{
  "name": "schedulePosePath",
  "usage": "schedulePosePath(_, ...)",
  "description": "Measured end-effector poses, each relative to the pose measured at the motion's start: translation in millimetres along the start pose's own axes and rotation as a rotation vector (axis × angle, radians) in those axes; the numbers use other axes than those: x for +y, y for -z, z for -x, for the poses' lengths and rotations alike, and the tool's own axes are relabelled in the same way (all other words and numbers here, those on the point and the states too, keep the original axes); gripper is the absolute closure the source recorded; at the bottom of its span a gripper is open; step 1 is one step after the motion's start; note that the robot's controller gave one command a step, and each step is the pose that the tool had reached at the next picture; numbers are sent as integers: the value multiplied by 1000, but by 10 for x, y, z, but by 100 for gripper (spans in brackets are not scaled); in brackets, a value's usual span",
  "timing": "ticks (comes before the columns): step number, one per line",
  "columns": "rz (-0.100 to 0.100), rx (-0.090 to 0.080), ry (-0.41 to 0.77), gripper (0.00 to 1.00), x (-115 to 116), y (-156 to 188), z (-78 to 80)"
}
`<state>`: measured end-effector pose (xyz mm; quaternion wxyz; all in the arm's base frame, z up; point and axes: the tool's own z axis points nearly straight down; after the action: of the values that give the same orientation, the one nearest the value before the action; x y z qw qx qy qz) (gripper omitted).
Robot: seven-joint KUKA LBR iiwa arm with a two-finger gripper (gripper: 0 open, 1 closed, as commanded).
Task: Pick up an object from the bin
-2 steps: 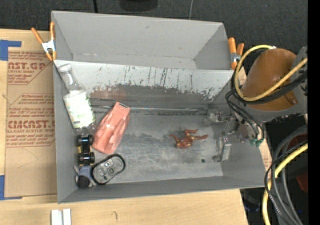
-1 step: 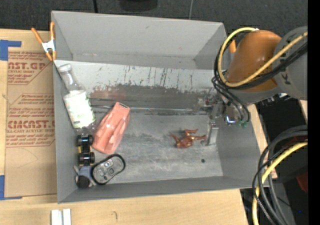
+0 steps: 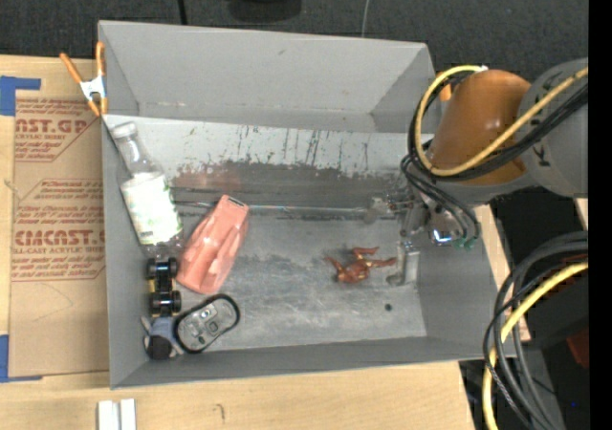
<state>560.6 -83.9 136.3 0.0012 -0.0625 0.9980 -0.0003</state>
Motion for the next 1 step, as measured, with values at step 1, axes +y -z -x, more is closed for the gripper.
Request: schedulePosePath(1, 3, 3, -44, 0, 124, -696, -156)
